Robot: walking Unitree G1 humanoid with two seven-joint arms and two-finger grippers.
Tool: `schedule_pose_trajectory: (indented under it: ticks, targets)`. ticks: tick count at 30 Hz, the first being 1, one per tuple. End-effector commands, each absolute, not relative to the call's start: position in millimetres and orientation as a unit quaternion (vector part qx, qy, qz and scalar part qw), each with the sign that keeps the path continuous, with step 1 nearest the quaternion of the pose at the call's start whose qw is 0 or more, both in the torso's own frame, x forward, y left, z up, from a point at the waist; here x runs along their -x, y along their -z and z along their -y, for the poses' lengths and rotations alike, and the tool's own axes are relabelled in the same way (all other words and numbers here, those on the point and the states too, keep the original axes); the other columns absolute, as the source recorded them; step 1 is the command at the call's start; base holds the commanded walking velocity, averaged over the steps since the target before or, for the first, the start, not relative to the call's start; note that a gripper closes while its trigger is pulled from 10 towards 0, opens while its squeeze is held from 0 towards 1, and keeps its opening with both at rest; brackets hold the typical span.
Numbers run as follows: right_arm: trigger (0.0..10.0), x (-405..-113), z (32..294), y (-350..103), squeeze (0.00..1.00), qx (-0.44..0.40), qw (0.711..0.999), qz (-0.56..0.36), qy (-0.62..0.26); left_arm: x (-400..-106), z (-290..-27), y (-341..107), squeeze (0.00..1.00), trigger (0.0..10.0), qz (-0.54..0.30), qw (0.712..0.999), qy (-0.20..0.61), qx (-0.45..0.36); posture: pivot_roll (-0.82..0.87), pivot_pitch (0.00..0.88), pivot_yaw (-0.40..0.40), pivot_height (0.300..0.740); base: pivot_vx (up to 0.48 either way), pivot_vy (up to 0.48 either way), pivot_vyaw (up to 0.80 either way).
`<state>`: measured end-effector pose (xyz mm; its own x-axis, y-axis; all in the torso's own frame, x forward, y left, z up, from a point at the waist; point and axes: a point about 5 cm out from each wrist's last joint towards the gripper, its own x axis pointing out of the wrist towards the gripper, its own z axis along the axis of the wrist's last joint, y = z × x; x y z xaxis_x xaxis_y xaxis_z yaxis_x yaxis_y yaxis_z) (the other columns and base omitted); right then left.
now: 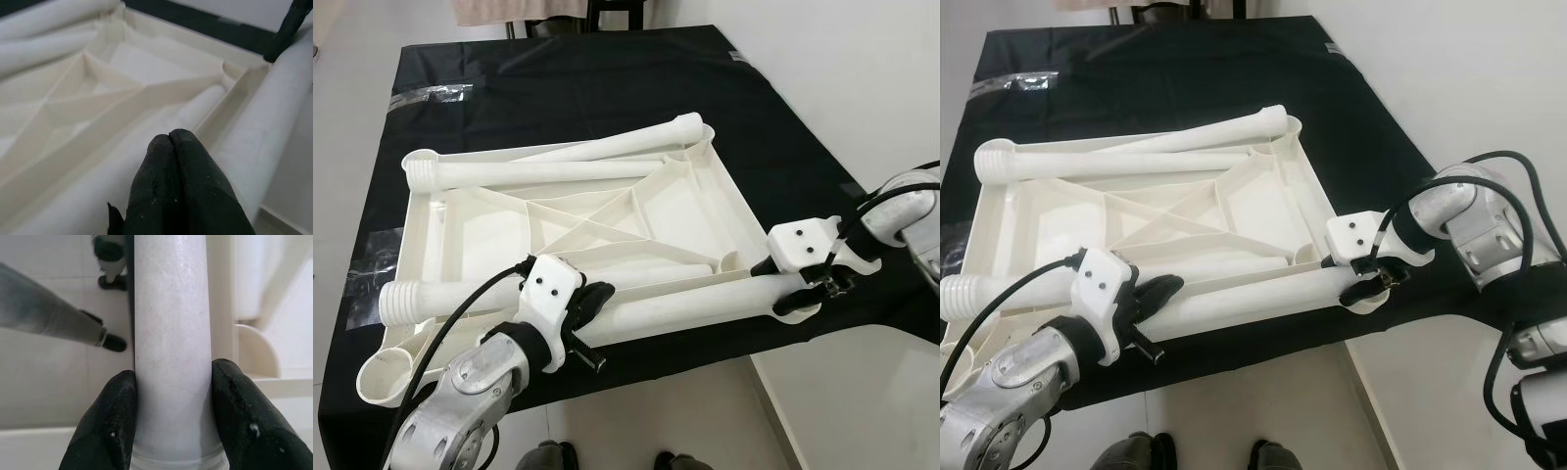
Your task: Building children table
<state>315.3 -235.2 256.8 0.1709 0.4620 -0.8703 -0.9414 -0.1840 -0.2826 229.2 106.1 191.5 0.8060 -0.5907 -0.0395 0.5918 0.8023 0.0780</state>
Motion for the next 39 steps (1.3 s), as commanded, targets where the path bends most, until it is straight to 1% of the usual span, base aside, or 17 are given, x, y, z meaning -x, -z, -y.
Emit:
schedule_pose_trajectory:
  ticks: [1, 5, 11, 13, 14, 15, 16, 19, 21, 22, 24, 25, 28, 30, 32, 33, 39]
  targets:
    - [0.0, -319.0, 239.1, -277.0, 0.0, 0.48, 0.618, -0.214, -0.585, -225.5, -102.3, -198.8, 0.0, 10.0, 0.0, 0.944, 0.328, -0.039, 0.04, 0.183, -0.081, 0.74, 0.0, 0.0, 0.0]
    - [0.0, -320.8, 241.6, -282.9, 0.0, 0.48, 0.627, -0.208, -0.577, -224.7, -99.9, -207.5, 0.0, 10.0, 0.017, 0.942, 0.334, -0.037, 0.04, 0.183, -0.079, 0.74, 0.0, 0.0, 0.0]
    - [0.0, -329.2, 245.2, -278.8, 0.0, 0.511, 0.636, -0.217, -0.537, -228.8, -97.9, -235.9, 0.0, 10.0, 0.081, 0.943, 0.321, -0.02, 0.05, 0.182, -0.074, 0.74, 0.0, 0.0, 0.0]
    - [0.0, -338.9, 241.4, -277.5, 0.0, 0.514, 0.662, -0.2, -0.507, -233.6, -101.5, -251.6, 0.0, 10.0, 0.116, 0.945, 0.306, -0.007, 0.05, 0.181, -0.073, 0.74, 0.0, 0.0, 0.0]
    - [0.0, -338.9, 241.4, -277.5, 0.0, 0.514, 0.662, -0.2, -0.507, -233.6, -101.5, -251.6, 0.0, 10.0, 0.116, 0.945, 0.306, -0.007, 0.05, 0.181, -0.073, 0.74, 0.0, 0.0, 0.0]
    - [0.0, -346.3, 236.8, -279.5, 0.0, 0.507, 0.688, -0.179, -0.487, -235.7, -103.4, -259.3, 0.0, 10.0, 0.132, 0.944, 0.301, 0.003, 0.06, 0.182, -0.073, 0.74, 0.0, 0.0, 0.0]
    - [0.0, -349.4, 234.9, -280.8, 0.0, 0.502, 0.701, -0.171, -0.477, -235.9, -103.4, -260.3, 0.0, 10.0, 0.134, 0.944, 0.302, 0.009, 0.06, 0.182, -0.073, 0.74, 0.0, 0.0, 0.0]
    - [0.0, -351.9, 233.0, -281.8, 0.0, 0.497, 0.712, -0.163, -0.469, -236.1, -103.3, -260.5, 0.0, 10.0, 0.134, 0.943, 0.303, 0.014, 0.05, 0.182, -0.073, 0.74, 0.0, 0.0, 0.0]
    - [0.0, -358.9, 225.8, -282.5, 0.0, 0.473, 0.745, -0.144, -0.448, -236.9, -102.3, -259.0, 0.0, 10.0, 0.129, 0.944, 0.301, 0.028, 0.05, 0.182, -0.073, 0.74, 0.0, 0.0, 0.0]
    - [0.0, -358.9, 225.8, -282.5, 0.0, 0.473, 0.745, -0.144, -0.448, -236.9, -102.3, -259.0, 0.0, 10.0, 0.129, 0.944, 0.301, 0.028, 0.05, 0.182, -0.073, 0.74, 0.0, 0.0, 0.0]
    - [0.0, -362.9, 213.1, -286.0, 0.0, 0.42, 0.781, -0.108, -0.449, -238.9, -101.3, -257.2, 0.0, 10.0, 0.125, 0.947, 0.292, 0.059, 0.06, 0.186, -0.074, 0.74, 0.0, 0.0, 0.0]
    - [0.0, -362.9, 213.1, -286.0, 0.0, 0.42, 0.781, -0.108, -0.449, -238.9, -101.3, -257.2, 0.0, 10.0, 0.125, 0.947, 0.292, 0.059, 0.06, 0.186, -0.074, 0.74, 0.0, 0.0, 0.0]
    - [0.0, -365.0, 199.1, -293.7, 0.0, 0.333, 0.822, -0.04, -0.46, -246.2, -106.7, -255.3, 0.0, 10.0, 0.122, 0.951, 0.258, 0.117, 0.06, 0.187, -0.074, 0.74, 0.0, 0.0, 0.0]
    - [0.0, -367.1, 193.3, -297.0, 0.0, 0.297, 0.837, -0.01, -0.459, -251.8, -113.6, -256.5, 0.0, 10.0, 0.124, 0.952, 0.236, 0.149, 0.05, 0.188, -0.074, 0.74, 0.0, 0.0, 0.0]
    - [0.0, -366.9, 188.8, -298.3, 0.0, 0.282, 0.84, 0.01, -0.464, -256.0, -119.1, -257.2, 0.0, 10.0, 0.128, 0.951, 0.221, 0.172, 0.05, 0.188, -0.074, 0.74, 0.0, 0.0, 0.0]
    - [0.0, -365.9, 184.5, -298.4, 0.0, 0.273, 0.839, 0.023, -0.47, -258.8, -123.8, -258.1, 1.0, 10.0, 0.134, 0.949, 0.21, 0.192, 0.06, 0.188, -0.073, 0.74, 0.0, 0.0, 0.0]
    - [0.0, -360.2, 163.7, -285.7, 0.0, 0.244, 0.837, 0.025, -0.49, -270.3, -143.2, -273.0, 1.0, 10.0, 0.177, 0.948, 0.176, 0.198, 0.06, 0.189, -0.064, 0.74, 0.0, 0.0, 0.0]
